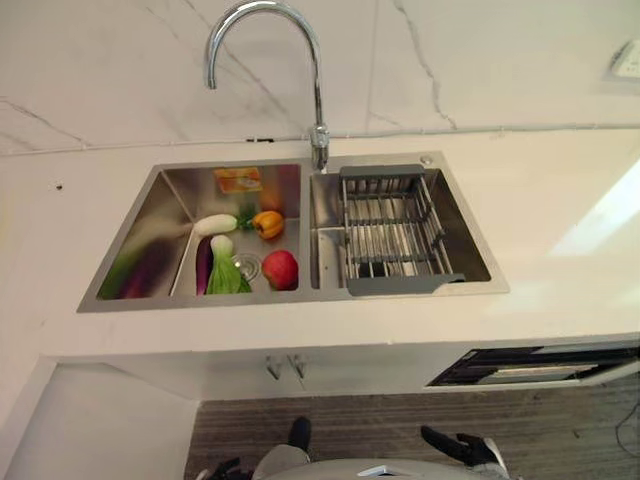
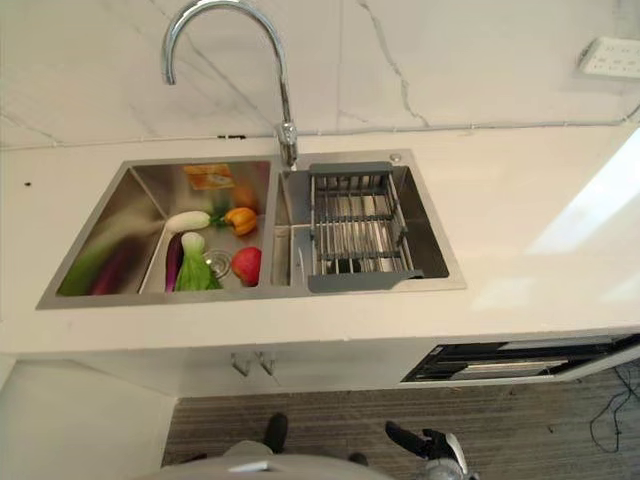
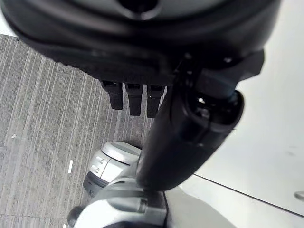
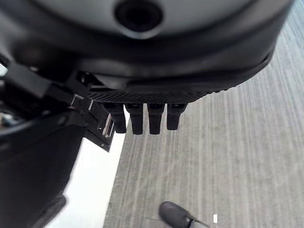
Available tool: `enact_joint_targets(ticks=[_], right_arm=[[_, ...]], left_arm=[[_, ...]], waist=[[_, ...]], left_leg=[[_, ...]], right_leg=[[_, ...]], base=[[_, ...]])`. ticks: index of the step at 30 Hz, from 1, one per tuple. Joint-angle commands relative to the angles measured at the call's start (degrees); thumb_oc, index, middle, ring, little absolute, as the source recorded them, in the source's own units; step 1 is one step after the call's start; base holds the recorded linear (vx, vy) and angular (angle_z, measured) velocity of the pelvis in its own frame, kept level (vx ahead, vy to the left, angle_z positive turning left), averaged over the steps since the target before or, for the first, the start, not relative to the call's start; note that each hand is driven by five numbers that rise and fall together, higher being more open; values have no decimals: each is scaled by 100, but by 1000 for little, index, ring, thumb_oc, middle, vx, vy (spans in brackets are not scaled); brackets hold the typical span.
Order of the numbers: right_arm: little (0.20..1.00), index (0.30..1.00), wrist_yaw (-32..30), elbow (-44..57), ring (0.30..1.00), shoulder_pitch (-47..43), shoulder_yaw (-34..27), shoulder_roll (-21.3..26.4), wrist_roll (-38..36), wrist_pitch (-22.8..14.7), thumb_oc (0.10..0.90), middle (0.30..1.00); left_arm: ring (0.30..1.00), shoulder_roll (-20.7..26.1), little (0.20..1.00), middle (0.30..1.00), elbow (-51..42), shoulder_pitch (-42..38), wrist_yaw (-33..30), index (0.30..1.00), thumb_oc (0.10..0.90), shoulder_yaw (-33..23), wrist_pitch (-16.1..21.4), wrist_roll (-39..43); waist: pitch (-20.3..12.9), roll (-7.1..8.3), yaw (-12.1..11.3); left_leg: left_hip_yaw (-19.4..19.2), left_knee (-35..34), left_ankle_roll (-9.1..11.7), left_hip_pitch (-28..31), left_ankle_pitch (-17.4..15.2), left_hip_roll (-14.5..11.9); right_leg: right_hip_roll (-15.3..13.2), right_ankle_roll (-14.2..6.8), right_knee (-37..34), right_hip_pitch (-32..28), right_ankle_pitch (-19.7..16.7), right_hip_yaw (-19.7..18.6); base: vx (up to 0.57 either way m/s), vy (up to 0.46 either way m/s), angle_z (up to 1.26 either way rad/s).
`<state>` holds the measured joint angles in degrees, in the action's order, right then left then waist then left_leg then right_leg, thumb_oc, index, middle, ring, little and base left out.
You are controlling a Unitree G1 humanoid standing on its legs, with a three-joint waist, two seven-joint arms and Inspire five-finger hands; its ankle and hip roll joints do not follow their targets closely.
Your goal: Place the dishes in the dishwasher.
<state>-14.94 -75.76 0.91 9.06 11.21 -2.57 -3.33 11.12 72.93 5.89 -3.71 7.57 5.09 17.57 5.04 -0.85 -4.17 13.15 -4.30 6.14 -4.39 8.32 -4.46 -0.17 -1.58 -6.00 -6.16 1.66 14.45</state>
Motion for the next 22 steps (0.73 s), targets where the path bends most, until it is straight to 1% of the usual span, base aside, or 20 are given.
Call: enact_joint_targets(ticks=[1, 3, 4, 5, 6, 7, 8, 10, 11, 12, 13, 15, 17, 22], right_arm=[[900, 900, 32, -9, 900, -76, -112, 226, -322, -83, 800, 900], [900, 900, 66, -74, 900, -97, -111, 287, -351, -74, 800, 900], [900, 900, 77, -53, 900, -104, -121, 310, -366, -71, 800, 900], [900, 900, 95, -44, 900, -120, -131, 326, -407, -74, 800, 900], [900, 900, 106, -39, 900, -161, -132, 338, -451, -65, 800, 900], [900, 900, 127, -34, 900, -202, -133, 357, -493, -56, 800, 900], [900, 900, 159, -45, 900, -237, -122, 369, -514, -48, 800, 900], [900, 900, 199, -96, 900, -316, -65, 406, -461, -41, 800, 900], [900, 900, 210, -127, 900, -341, -59, 407, -441, -26, 800, 900], [900, 900, 288, -296, 900, -329, -108, 392, -440, 74, 800, 900], [900, 900, 362, -289, 900, -325, -131, 361, -497, 81, 800, 900], [900, 900, 436, -293, 900, -300, -143, 314, -551, 96, 800, 900], [900, 900, 515, -303, 900, -261, -155, 263, -576, 133, 800, 900], [900, 900, 594, -295, 900, -253, -103, 171, -571, 170, 800, 900]], left_arm=[[900, -176, 900, 900, 56, -503, 159, 900, 800, 177, 94, 24], [900, -203, 900, 900, 26, -521, 165, 900, 800, 279, 82, -50], [900, -222, 900, 900, 10, -542, 179, 900, 800, 302, 64, -61], [900, -231, 900, 900, 18, -565, 190, 900, 800, 302, 47, -49], [900, -239, 900, 900, 22, -589, 203, 900, 800, 291, 26, -30], [900, -242, 900, 900, 39, -606, 217, 900, 800, 271, 8, -31], [900, -245, 900, 900, 46, -595, 234, 900, 800, 250, 3, -22], [900, -250, 900, 900, 141, -558, 277, 900, 800, 218, 2, -32], [900, -282, 900, 900, 203, -529, 303, 900, 800, 214, -5, -17], [900, -295, 900, 900, 268, -510, 390, 900, 800, 244, -55, -134], [900, -293, 900, 900, 302, -493, 424, 900, 800, 260, -81, -235], [900, -294, 900, 900, 312, -464, 457, 900, 800, 319, -82, -398], [900, -278, 900, 900, 305, -470, 489, 900, 800, 366, -83, -494], [900, -256, 900, 900, 263, -512, 520, 900, 800, 398, -87, -536]], waist=[[157, 139, 67], [228, 84, 107], [275, 77, 132], [320, 96, 158], [350, 132, 181], [359, 175, 228], [349, 202, 221], [298, 238, 213], [243, 203, 245], [130, 147, 317], [47, 118, 331], [-78, 59, 364], [-155, 34, 390], [-181, 35, 398]], left_leg=[[-116, -70, 170, 167, -251, -107], [-200, -70, 242, 89, -113, -223], [-337, -25, 245, 35, -63, -268], [-558, 45, 197, 14, -64, -294], [-857, 185, 122, -31, -112, -314], [-1177, 359, 16, -30, -254, -323], [-1309, 553, -20, 32, -452, -303], [-1232, 873, -75, 203, -892, -143], [-1264, 768, -89, 365, -920, -168], [-1478, 573, -90, 531, -838, -222], [-1557, 407, -89, 637, -828, -220], [-1606, 133, -97, 840, -823, -190], [-1662, -42, -109, 978, -817, -153], [-1700, -70, -171, 1070, -935, -59]], right_leg=[[-448, -558, 354, 29, 79, 167], [-381, -488, 315, -15, 113, 231], [-385, -479, 299, -21, 116, 247], [-404, -465, 288, -27, 94, 243], [-441, -454, 269, -19, 56, 240], [-498, -434, 277, 27, 4, 259], [-534, -419, 287, 75, -30, 216], [-603, -395, 308, 157, -93, 98], [-584, -394, 314, 183, -90, 80], [-584, -452, 263, 211, -152, 135], [-592, -484, 219, 203, -202, 139], [-631, -550, 161, 162, -270, 114], [-699, -593, 133, 121, -325, 100], [-806, -657, 126, 81, -395, 56]], base=[[-74, -157, 33], [-96, -119, 27], [-119, -66, 23], [-136, -33, 20], [-154, -30, 15], [-136, -4, 9], [-99, 12, 5], [-29, 52, -1], [8, 144, -16], [57, 160, -13], [90, 162, 2], [111, 124, 15], [72, 126, 14], [23, 87, -1]])
